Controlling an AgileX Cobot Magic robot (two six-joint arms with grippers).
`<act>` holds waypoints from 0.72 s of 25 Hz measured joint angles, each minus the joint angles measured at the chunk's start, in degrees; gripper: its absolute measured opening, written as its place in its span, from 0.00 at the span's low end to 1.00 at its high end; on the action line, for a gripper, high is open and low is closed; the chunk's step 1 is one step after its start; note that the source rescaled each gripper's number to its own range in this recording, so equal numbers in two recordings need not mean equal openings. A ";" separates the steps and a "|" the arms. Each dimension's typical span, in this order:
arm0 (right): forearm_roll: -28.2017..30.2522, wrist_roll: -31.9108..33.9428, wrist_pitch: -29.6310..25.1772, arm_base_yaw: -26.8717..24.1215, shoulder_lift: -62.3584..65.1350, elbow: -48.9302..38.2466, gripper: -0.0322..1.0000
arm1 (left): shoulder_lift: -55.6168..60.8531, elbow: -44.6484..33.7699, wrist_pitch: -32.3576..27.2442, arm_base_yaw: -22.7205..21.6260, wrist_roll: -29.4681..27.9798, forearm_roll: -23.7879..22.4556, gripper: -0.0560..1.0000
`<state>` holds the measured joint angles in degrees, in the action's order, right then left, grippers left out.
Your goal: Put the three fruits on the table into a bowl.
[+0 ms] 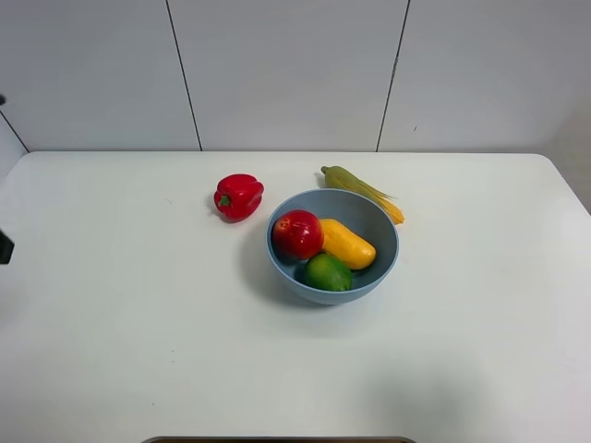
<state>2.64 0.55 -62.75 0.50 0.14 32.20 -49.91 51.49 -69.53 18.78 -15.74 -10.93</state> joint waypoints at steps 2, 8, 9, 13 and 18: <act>0.00 0.00 0.00 0.00 0.00 0.00 0.53 | 5.56 -3.99 0.89 -3.13 2.91 2.14 0.98; 0.00 0.00 0.00 0.00 0.00 0.00 0.53 | 22.24 -15.54 6.47 -12.48 11.21 8.55 0.99; 0.00 0.00 0.00 0.00 0.00 0.00 0.53 | 24.86 -17.27 7.15 -13.65 12.43 9.73 0.99; 0.00 0.00 0.00 0.00 0.00 0.00 0.53 | 33.36 -22.57 8.14 -18.35 16.97 13.53 0.99; 0.00 0.00 0.00 0.00 0.00 0.00 0.53 | 41.90 -25.08 7.93 -22.08 20.51 15.26 0.99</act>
<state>2.64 0.55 -62.75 0.50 0.14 32.20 -8.00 26.41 -61.59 -3.30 4.77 4.33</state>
